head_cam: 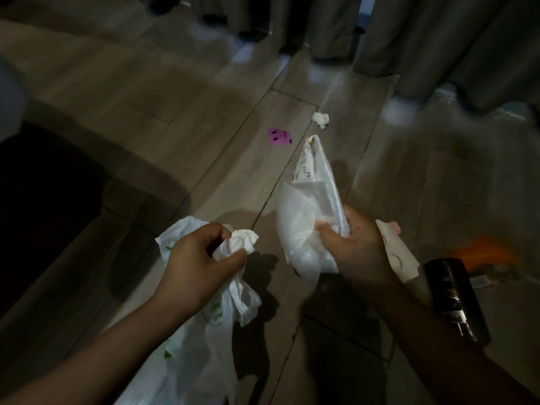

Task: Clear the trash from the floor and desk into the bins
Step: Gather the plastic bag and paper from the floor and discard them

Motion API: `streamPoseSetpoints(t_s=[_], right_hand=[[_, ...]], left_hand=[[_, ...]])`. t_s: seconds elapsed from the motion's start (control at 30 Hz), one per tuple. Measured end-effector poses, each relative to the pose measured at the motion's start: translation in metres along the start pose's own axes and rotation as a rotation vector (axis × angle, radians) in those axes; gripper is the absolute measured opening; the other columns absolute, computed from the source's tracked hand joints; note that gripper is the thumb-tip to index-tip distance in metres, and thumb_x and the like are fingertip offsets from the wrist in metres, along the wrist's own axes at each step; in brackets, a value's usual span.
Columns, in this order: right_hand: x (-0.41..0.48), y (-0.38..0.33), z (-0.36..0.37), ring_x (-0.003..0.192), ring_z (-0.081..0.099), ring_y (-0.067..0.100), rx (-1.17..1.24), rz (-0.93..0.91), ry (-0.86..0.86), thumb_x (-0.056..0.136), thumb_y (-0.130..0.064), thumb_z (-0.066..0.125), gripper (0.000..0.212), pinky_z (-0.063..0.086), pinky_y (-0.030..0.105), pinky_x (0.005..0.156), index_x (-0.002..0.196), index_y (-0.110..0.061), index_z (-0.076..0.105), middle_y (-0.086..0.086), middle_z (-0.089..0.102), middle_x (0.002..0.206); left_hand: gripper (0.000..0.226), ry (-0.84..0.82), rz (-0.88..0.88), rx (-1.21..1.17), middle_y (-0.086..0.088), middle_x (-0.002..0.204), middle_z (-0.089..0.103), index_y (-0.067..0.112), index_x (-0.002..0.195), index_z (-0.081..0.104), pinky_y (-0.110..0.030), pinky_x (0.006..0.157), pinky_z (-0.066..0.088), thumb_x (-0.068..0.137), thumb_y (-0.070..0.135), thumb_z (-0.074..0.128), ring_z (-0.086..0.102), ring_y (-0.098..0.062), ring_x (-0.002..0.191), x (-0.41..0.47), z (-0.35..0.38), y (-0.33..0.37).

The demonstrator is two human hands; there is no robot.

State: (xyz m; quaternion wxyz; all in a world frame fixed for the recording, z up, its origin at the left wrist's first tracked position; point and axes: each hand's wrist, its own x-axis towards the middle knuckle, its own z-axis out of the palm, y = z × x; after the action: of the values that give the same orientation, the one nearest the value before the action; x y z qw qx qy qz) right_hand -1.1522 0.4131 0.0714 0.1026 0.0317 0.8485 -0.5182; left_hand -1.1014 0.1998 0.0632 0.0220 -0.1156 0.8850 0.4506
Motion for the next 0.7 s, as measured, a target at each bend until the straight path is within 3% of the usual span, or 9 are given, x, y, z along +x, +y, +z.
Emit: streamPoseSetpoints(t_s=[0.17, 0.23, 0.33, 0.4, 0.5, 0.6, 0.7], right_hand=[[-0.013, -0.038, -0.031, 0.070, 0.055, -0.022, -0.020, 0.032, 0.032, 0.091, -0.017, 0.058, 0.017, 0.042, -0.001, 0.054, 0.080, -0.027, 0.051, -0.016, 0.054, 0.076], [-0.021, -0.060, -0.052, 0.070, 0.057, -0.017, -0.005, 0.064, 0.063, 0.092, -0.018, 0.058, 0.003, 0.044, 0.002, 0.053, 0.090, -0.020, 0.058, -0.016, 0.055, 0.078], [-0.036, -0.107, -0.083, 0.074, 0.055, -0.006, 0.006, 0.090, 0.126, 0.092, -0.023, 0.058, 0.024, 0.045, 0.005, 0.053, 0.116, -0.021, 0.056, -0.013, 0.055, 0.101], [-0.048, -0.146, -0.107, 0.080, 0.055, -0.005, 0.067, 0.093, 0.165, 0.090, -0.022, 0.059, 0.021, 0.047, 0.009, 0.057, 0.108, -0.032, 0.054, -0.010, 0.057, 0.106], [-0.068, -0.215, -0.147, 0.080, 0.055, -0.005, 0.095, 0.073, 0.184, 0.088, -0.020, 0.062, 0.030, 0.045, 0.011, 0.064, 0.089, -0.047, 0.048, -0.026, 0.053, 0.092], [-0.086, -0.289, -0.192, 0.078, 0.057, -0.007, 0.038, 0.030, 0.181, 0.089, -0.020, 0.062, 0.030, 0.048, 0.012, 0.065, 0.089, -0.047, 0.047, -0.028, 0.050, 0.093], [-0.102, -0.360, -0.238, 0.077, 0.058, -0.019, 0.056, 0.011, 0.228, 0.087, -0.015, 0.063, 0.025, 0.045, 0.003, 0.053, 0.085, -0.038, 0.055, -0.024, 0.056, 0.087]], left_hand=[[0.009, 0.016, -0.019, -0.002, -0.001, 0.072, 0.065, 0.015, 0.075, 0.062, -0.014, 0.061, 0.047, 0.080, 0.018, 0.069, 0.061, -0.009, 0.074, 0.005, -0.030, 0.059], [0.010, 0.026, -0.013, 0.001, 0.002, 0.070, 0.064, 0.018, 0.075, 0.061, -0.009, 0.060, 0.045, 0.080, 0.018, 0.070, 0.060, -0.006, 0.074, 0.004, -0.046, 0.092], [0.012, 0.044, -0.003, 0.020, 0.003, 0.069, 0.063, 0.019, 0.073, 0.060, -0.010, 0.058, 0.044, 0.078, 0.021, 0.071, 0.059, -0.006, 0.070, 0.000, -0.076, 0.149], [0.013, 0.053, -0.007, 0.005, 0.005, 0.065, 0.062, 0.015, 0.071, 0.060, -0.010, 0.055, 0.043, 0.077, 0.018, 0.071, 0.057, -0.006, 0.064, -0.007, -0.099, 0.193], [0.012, 0.058, -0.004, -0.026, 0.005, 0.060, 0.058, 0.012, 0.070, 0.061, -0.005, 0.053, 0.039, 0.076, 0.013, 0.072, 0.052, 0.000, 0.058, -0.018, -0.137, 0.266], [0.010, 0.056, 0.008, -0.044, 0.002, 0.065, 0.061, 0.014, 0.071, 0.062, -0.006, 0.055, 0.040, 0.075, 0.016, 0.071, 0.053, -0.001, 0.061, -0.027, -0.179, 0.338], [0.012, 0.052, 0.024, -0.057, -0.001, 0.064, 0.060, 0.015, 0.069, 0.060, -0.011, 0.054, 0.041, 0.073, 0.019, 0.070, 0.053, -0.005, 0.059, -0.037, -0.225, 0.412]])
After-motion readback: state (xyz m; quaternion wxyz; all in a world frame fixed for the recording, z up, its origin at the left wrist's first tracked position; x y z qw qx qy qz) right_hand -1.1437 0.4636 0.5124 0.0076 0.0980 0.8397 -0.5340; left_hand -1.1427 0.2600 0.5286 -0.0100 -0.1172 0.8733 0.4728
